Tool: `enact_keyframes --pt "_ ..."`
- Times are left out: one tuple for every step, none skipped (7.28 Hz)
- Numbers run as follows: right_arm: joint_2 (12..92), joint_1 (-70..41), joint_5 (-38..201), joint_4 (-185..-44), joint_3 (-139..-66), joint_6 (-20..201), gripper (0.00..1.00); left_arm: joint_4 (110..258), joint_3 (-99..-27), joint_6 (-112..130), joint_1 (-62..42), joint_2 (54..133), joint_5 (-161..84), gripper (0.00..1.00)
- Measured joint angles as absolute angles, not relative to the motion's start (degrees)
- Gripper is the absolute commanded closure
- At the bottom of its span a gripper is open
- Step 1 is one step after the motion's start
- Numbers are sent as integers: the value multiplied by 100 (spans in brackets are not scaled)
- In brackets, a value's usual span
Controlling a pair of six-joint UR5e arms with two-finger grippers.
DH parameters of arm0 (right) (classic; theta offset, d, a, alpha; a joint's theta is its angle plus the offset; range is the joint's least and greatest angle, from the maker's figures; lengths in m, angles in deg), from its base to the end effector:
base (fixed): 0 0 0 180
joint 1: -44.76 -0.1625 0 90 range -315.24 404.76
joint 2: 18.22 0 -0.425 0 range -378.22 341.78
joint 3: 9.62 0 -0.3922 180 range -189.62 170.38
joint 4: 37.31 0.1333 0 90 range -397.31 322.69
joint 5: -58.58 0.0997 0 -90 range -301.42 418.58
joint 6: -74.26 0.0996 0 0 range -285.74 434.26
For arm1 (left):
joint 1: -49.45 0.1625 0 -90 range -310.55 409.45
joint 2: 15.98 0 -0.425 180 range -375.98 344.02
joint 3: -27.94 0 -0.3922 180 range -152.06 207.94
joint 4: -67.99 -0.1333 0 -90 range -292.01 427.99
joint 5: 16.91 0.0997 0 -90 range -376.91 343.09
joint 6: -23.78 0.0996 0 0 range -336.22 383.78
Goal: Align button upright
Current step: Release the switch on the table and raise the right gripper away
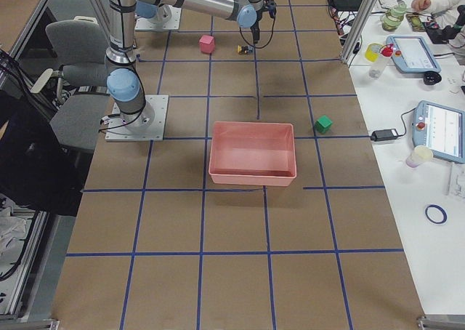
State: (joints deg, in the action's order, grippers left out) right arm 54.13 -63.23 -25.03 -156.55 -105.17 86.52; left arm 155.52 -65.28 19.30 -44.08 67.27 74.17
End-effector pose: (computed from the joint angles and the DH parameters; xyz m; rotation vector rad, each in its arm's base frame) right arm 0.3223 -0.5250 0.3250 -0.1590 3.0004 -0.1093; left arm -0.1589 -0.4421 0.5201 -0.0275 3.1256 -0.1655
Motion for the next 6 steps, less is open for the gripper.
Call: enact_keyframes --pt "5753 -5869 -2517 -15081 -10498 8163 0 15555 -6481 1928 -4407 6731 7415 0" --pt "6051 -5456 -2576 -14620 -10486 7736 0 15558 -6370 1920 -4406 6733 7413 0" --pt "6389 -5143 -2705 -14186 -10476 7428 0 15567 -6240 1896 -4407 6749 7411 0" --pt "6712 -4962 -2786 -13892 -10460 7258 0 15544 -6217 1859 -4414 6801 7410 0" --pt "6973 -4887 -2785 -13711 -10404 7192 0 15321 -6354 1829 -4439 6873 7409 0" --pt "7168 -4863 -2765 -13505 -10238 7179 0 14898 -6611 1759 -4472 6908 7410 0"
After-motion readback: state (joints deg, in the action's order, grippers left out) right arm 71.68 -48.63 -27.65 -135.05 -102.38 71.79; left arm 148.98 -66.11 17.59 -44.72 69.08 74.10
